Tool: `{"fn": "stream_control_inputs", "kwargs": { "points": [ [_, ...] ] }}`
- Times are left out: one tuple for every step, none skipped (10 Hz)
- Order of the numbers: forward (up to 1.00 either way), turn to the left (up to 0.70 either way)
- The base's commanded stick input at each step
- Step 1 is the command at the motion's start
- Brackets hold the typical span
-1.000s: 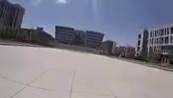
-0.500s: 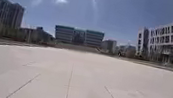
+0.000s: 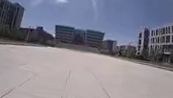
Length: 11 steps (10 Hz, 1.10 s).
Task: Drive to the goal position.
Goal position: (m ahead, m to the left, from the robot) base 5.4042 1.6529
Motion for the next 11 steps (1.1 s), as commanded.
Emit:
{"fn": "stream_control_inputs", "kwargs": {
  "points": [
    [1.0, 0.0],
    [1.0, 0.0],
    [1.0, 0.0],
    [1.0, 0.0],
    [1.0, 0.0],
    [1.0, 0.0],
    [1.0, 0.0],
    [1.0, 0.0],
    [1.0, 0.0],
    [1.0, 0.0],
    [1.0, 0.0]
  ]
}}
